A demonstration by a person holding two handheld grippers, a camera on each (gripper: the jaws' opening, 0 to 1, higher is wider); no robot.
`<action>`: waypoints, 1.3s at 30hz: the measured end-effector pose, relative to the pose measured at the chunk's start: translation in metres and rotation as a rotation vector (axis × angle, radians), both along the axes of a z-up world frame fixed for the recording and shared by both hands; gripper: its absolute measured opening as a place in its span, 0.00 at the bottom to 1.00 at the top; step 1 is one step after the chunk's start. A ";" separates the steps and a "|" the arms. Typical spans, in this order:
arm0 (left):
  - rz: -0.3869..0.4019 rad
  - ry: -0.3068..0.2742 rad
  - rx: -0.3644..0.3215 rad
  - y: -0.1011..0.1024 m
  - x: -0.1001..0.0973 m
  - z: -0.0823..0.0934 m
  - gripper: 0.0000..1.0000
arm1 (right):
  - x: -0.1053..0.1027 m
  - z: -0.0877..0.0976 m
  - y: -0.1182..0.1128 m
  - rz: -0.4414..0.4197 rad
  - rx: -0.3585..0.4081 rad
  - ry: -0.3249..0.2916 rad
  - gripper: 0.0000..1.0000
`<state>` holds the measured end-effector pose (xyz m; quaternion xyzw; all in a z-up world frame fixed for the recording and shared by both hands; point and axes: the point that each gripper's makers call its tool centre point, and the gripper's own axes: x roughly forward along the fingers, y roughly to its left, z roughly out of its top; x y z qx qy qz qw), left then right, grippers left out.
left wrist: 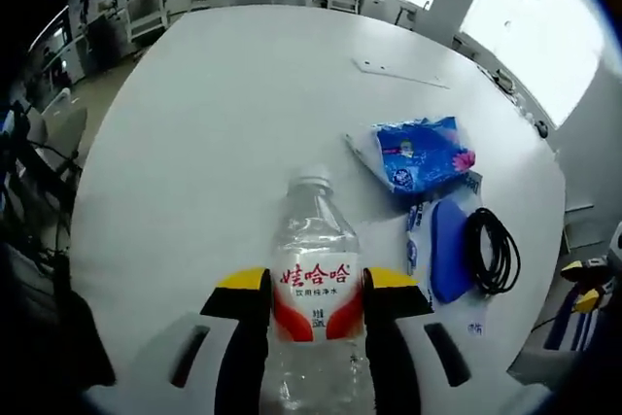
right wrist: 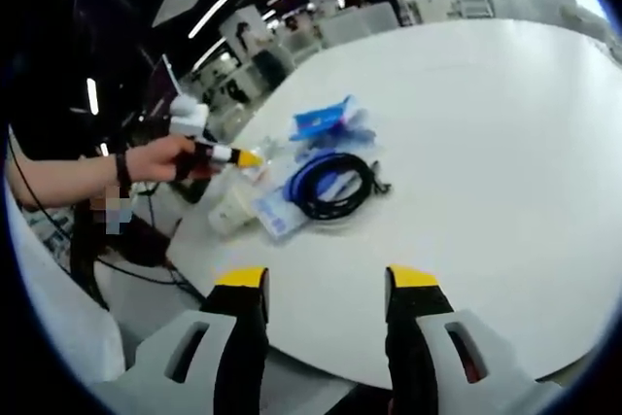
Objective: Arrange the tabletop items into an orderly group along one side of the table until the central work area is clear of visible clutter.
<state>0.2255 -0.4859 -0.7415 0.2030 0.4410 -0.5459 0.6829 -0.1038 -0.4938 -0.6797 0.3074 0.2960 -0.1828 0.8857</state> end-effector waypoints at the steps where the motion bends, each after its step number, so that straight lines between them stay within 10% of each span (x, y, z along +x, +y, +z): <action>1: 0.005 -0.002 0.002 0.003 0.002 0.000 0.37 | 0.001 0.001 0.000 0.003 -0.002 -0.002 0.46; 21: 0.028 -0.039 0.055 0.051 0.030 0.001 0.37 | 0.001 0.007 0.005 0.008 -0.024 -0.005 0.47; 39: 0.002 -0.034 0.093 0.047 0.029 -0.002 0.38 | 0.007 0.002 0.007 0.006 -0.014 -0.026 0.47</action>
